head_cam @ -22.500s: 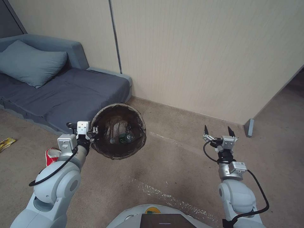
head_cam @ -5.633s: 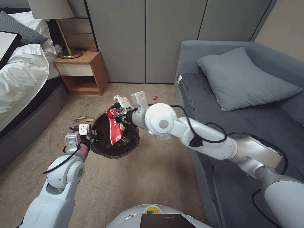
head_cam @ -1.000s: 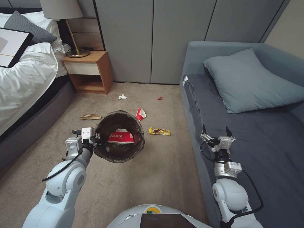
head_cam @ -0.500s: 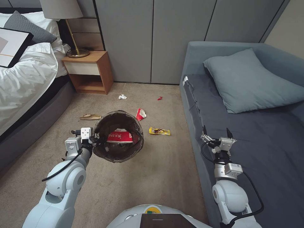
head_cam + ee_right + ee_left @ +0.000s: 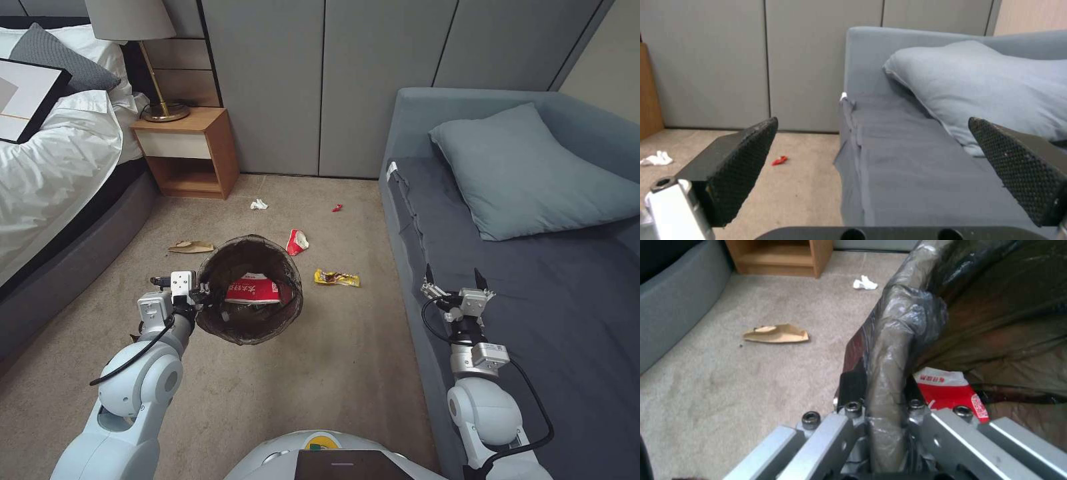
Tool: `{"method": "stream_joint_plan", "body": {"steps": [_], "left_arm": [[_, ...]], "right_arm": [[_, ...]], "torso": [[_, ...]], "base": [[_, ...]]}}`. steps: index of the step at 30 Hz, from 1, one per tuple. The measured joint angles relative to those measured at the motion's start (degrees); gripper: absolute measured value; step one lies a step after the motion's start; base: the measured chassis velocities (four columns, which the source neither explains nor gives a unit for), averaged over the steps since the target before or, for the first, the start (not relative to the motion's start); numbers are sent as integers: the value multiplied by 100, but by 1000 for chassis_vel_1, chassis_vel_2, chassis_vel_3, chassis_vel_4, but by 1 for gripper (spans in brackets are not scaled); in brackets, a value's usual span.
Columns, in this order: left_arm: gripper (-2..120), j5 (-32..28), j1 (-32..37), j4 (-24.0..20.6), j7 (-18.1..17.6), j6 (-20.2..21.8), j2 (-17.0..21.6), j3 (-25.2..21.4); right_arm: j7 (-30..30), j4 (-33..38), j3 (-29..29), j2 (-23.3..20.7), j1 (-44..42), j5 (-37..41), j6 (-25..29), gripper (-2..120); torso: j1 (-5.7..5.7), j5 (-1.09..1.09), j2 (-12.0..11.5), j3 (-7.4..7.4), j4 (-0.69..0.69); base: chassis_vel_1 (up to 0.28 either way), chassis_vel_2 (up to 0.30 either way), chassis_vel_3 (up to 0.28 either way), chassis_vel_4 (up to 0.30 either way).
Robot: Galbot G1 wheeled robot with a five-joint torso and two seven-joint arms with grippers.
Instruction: Pick up the trash bin, then pick up the garbage from the floor and place it into the trash bin.
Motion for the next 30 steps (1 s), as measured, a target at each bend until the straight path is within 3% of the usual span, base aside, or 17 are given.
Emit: {"method": "stream_joint_plan", "body": {"steps": [30], "left_arm": [[0,65,-30,45,23,-4,12,16]], "right_arm": [[54,-94,1,1,-18,-16,23,100]], "torso": [[1,0,0,1,0]], "base": [[-141,140,147,-148]]}}
